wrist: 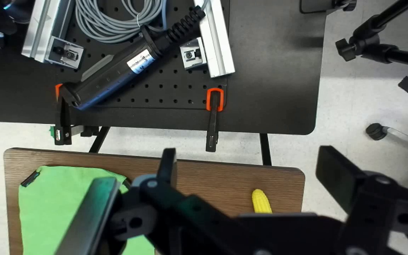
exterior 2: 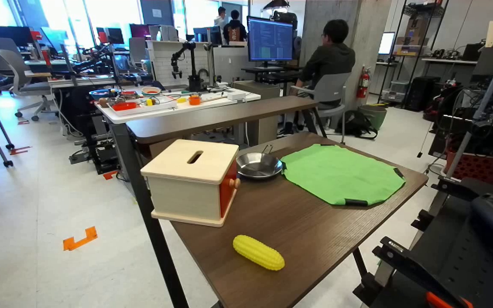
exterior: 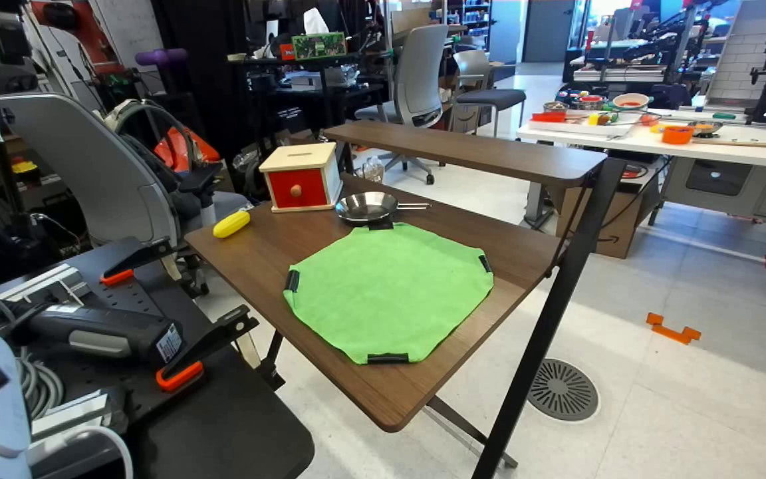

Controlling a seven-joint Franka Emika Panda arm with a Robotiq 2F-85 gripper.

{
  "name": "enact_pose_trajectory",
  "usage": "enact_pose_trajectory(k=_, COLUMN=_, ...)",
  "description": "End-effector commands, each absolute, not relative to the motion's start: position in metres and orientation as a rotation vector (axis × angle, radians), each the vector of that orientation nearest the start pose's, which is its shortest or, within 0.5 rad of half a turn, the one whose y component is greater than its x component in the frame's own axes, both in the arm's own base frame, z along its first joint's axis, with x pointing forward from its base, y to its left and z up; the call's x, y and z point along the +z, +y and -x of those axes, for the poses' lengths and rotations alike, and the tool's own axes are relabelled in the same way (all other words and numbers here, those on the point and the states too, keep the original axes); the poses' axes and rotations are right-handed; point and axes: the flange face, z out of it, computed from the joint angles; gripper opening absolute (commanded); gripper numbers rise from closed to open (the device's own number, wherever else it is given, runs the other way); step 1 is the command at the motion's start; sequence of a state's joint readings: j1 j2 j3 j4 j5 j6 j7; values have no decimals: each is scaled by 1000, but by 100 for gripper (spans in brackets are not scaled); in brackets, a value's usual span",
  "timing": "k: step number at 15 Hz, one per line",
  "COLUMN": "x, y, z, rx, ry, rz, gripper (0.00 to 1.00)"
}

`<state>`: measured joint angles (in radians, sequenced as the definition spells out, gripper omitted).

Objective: Place the yellow toy on the towel

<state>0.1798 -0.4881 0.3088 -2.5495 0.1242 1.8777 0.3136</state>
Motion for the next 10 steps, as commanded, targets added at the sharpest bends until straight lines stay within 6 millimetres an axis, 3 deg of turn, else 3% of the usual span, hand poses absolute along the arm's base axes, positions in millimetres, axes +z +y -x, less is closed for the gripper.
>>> enact_pose_trajectory(k=1, x=413, y=183, z=-329, rx=246, ry=-105, rz=3234, gripper=100)
enact_pose_trajectory(k=7, x=406, y=191, z=-379, rx=-23, ry=16, rz=3210, gripper=100)
enact_pose_trajectory(k=10, x=383, y=193, z=-416, rx=-67, ry=34, rz=3200, gripper=100)
